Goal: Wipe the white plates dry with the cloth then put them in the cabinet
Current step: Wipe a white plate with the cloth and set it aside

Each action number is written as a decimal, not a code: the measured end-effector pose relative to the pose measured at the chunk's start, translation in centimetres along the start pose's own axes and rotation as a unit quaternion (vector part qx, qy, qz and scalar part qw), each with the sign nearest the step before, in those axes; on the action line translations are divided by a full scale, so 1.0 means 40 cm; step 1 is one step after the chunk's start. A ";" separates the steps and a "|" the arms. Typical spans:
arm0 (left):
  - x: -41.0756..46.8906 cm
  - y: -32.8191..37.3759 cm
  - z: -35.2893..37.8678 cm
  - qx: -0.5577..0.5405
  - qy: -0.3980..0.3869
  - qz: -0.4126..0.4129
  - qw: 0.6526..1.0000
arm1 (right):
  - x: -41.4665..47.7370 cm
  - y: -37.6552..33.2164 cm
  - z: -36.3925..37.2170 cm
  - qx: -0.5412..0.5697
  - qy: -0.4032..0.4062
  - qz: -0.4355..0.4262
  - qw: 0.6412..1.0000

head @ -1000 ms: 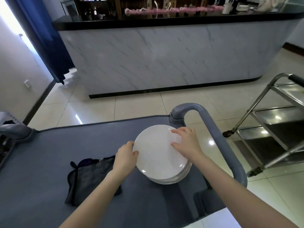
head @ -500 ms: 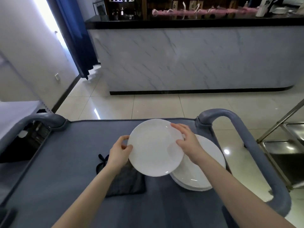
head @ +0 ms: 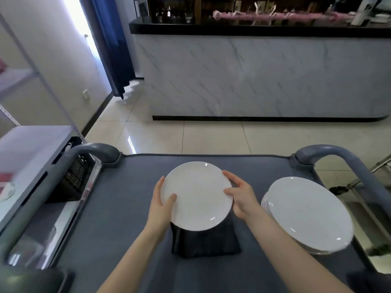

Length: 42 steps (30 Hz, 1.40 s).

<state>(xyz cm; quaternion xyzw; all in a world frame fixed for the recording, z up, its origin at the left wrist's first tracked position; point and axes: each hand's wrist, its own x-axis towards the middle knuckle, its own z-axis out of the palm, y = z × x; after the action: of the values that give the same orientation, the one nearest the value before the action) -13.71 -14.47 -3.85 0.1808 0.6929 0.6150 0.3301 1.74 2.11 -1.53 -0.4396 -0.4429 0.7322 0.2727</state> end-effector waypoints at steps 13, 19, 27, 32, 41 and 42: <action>0.041 -0.015 -0.040 -0.023 0.067 -0.006 0.997 | -0.015 0.088 0.054 -0.013 -0.029 0.021 0.999; 0.044 -0.019 -0.024 0.039 -0.019 0.013 0.999 | 0.010 0.072 -0.012 0.015 0.001 0.022 1.000; 0.049 -0.103 0.029 0.368 -0.156 0.082 0.913 | 0.044 -0.017 -0.122 0.021 0.052 -0.014 0.998; 0.053 -0.144 0.066 0.566 -0.173 0.115 0.798 | 0.048 -0.036 -0.150 0.014 0.052 -0.019 0.998; 0.066 -0.102 0.000 0.392 -0.091 0.052 0.914 | 0.045 -0.021 -0.152 -0.008 0.030 -0.013 0.999; 0.069 -0.093 -0.011 0.385 -0.076 0.046 0.919 | 0.045 -0.023 -0.151 -0.010 0.029 -0.013 0.999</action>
<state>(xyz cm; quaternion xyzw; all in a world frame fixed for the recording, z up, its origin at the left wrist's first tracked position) -15.40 -13.64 -8.08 0.3720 0.8400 0.2995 0.2574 6.28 6.42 -2.79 -0.4573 -0.4476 0.7114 0.2907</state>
